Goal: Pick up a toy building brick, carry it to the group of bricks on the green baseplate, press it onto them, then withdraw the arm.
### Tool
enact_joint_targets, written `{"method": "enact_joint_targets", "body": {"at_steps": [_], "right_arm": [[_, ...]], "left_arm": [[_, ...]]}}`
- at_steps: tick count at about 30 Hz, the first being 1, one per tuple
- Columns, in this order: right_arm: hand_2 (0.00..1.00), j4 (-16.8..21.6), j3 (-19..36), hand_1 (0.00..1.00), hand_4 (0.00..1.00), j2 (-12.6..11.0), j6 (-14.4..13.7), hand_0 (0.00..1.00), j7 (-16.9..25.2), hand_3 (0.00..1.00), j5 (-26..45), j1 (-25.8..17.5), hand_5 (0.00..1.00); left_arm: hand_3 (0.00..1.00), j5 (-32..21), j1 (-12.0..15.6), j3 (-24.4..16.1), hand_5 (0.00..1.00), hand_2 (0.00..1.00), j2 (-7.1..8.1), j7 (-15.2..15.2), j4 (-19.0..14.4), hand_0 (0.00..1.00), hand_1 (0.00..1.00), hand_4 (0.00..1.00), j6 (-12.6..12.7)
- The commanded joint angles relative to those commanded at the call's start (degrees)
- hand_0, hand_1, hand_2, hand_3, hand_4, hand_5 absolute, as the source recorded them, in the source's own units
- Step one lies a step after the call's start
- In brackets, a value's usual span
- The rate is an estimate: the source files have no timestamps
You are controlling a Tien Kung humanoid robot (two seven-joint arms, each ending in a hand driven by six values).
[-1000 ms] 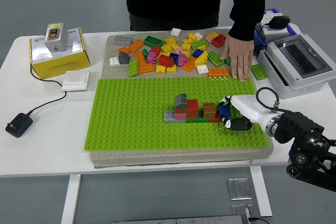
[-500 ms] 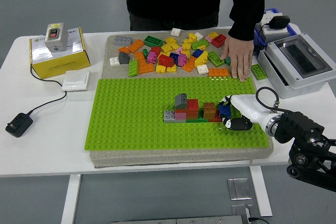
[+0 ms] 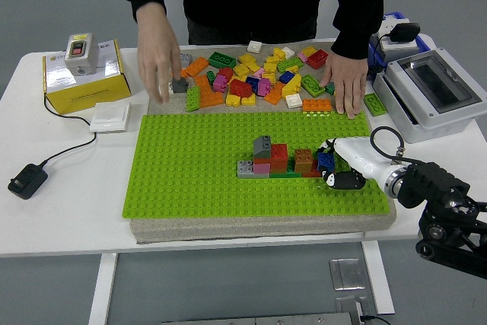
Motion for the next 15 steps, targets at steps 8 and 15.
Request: {"method": "enact_joint_targets", "body": {"at_steps": [8,15], "right_arm": [[0.694,-0.1,-0.2,0.158,0.444,0.0,0.6,0.038,0.0,0.744,0.1,0.2,0.352],[0.722,-0.1,-0.1,0.162,0.46,0.0,0.7,0.04,0.0,0.764,0.3,0.1,0.362]], "left_arm": [[0.668,0.4,0.0,-0.4,0.664,0.559,0.01,0.3,0.0,0.687,0.648,0.117,-0.1],[0.666,1.1,0.1,-1.0,0.665,0.556,0.02,0.8,0.0,0.685,0.646,0.116,-0.3]]}}
